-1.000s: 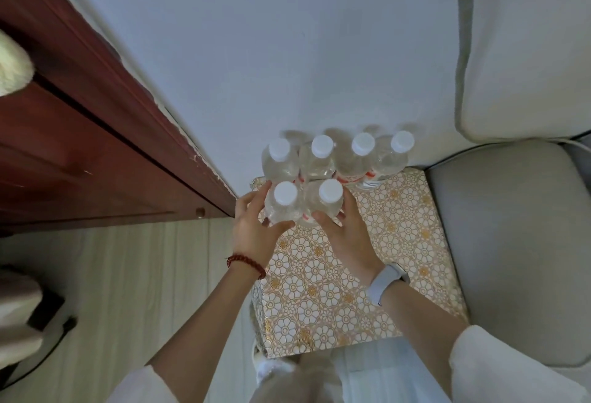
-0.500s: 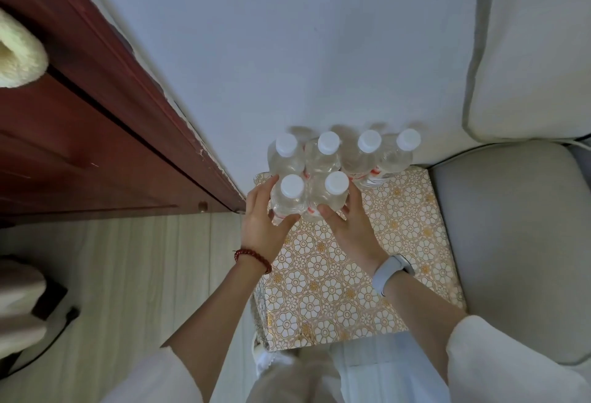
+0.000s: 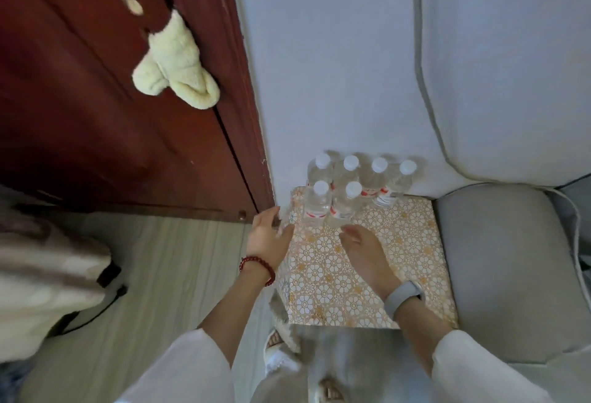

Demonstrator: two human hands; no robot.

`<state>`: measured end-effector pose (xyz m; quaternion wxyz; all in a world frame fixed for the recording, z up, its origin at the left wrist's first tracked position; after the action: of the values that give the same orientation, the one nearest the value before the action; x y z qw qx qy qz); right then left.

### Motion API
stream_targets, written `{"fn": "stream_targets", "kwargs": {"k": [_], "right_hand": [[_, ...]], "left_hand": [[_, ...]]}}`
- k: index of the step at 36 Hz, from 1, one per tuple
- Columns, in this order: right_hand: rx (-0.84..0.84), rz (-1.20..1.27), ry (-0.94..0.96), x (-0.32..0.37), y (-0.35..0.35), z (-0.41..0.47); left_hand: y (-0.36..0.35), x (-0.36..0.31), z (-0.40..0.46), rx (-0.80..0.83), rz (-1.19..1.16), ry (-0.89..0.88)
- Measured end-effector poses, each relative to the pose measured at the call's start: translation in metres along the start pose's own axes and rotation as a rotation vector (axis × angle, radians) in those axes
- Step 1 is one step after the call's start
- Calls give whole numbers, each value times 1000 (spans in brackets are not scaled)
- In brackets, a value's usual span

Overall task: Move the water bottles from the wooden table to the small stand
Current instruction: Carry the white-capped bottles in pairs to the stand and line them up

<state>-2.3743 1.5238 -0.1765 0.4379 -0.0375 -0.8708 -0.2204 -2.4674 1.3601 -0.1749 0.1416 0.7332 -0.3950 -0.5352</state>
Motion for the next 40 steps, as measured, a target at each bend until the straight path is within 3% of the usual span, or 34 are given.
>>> {"fn": "stream_targets", "kwargs": {"k": [9, 13, 20, 29, 34, 40], "right_hand": [[326, -169, 373, 95, -61, -114], [466, -257, 530, 117, -112, -189], [860, -380, 796, 132, -237, -379], [1308, -566, 1086, 48, -396, -668], [1577, -645, 1258, -43, -462, -868], [1856, -768, 1429, -162, -499, -1073]], "left_hand": [[123, 18, -159, -409, 114, -13], [171, 56, -257, -572, 134, 95], [250, 174, -479, -939, 129, 422], [250, 316, -810, -1293, 112, 815], [204, 381, -1023, -1463, 111, 1080], [138, 439, -1227, -1557, 56, 1419]]}}
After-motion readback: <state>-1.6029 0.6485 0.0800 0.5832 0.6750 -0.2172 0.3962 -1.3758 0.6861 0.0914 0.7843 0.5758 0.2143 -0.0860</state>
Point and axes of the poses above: each hand's wrist, its own z-axis towards the middle knuckle, its own y-axis out of the back of the hand, x = y × z, the point moved 7 cm from there along z, towards the middle knuckle, and after that the axes turned 7 degrees about z, right-handed, at the moved point
